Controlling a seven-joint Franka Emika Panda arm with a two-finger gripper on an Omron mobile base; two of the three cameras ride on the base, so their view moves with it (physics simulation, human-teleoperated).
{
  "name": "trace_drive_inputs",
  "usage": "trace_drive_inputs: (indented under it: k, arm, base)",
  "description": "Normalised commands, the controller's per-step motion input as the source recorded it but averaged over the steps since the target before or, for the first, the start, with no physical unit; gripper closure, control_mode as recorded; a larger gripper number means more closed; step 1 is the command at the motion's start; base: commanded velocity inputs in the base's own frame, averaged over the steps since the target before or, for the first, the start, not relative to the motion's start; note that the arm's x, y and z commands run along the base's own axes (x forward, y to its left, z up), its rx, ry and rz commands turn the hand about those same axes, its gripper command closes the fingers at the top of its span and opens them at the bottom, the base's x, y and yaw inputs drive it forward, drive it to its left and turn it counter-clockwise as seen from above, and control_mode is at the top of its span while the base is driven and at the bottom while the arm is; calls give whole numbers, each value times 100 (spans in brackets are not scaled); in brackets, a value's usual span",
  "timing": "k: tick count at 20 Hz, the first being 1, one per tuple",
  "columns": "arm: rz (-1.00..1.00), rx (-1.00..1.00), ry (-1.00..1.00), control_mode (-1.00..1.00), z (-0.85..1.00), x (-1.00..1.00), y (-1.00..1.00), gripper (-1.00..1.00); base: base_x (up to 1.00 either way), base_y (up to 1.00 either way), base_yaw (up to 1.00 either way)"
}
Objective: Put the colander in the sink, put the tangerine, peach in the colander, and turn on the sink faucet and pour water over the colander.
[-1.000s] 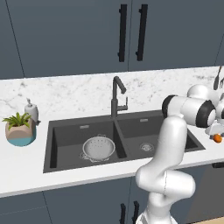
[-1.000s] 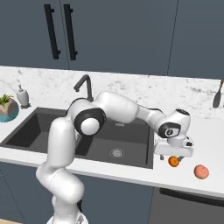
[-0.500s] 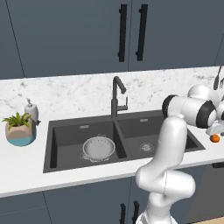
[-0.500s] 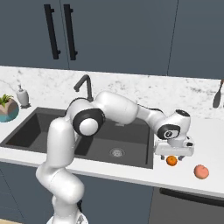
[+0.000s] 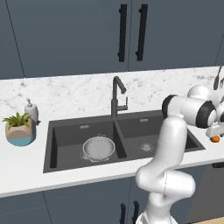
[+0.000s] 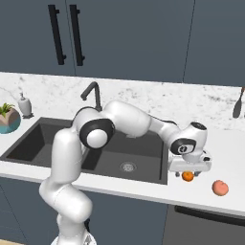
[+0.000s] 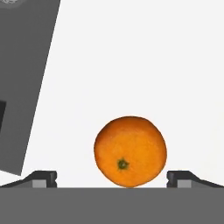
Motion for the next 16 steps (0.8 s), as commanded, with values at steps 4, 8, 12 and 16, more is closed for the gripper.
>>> trace_drive_inputs:
  k: [4, 8, 12, 16]
  arm:
    - [6, 0, 0, -100, -19, 0, 0, -100]
    - [6, 0, 0, -100, -20, 0, 0, -100]
    - [7, 0, 0, -100, -20, 0, 0, -100]
    - [5, 0, 0, -100, -21, 0, 0, -100]
  base:
    - [0, 0, 0]
    - [0, 0, 0]
    - [0, 0, 0]
    - [0, 0, 0]
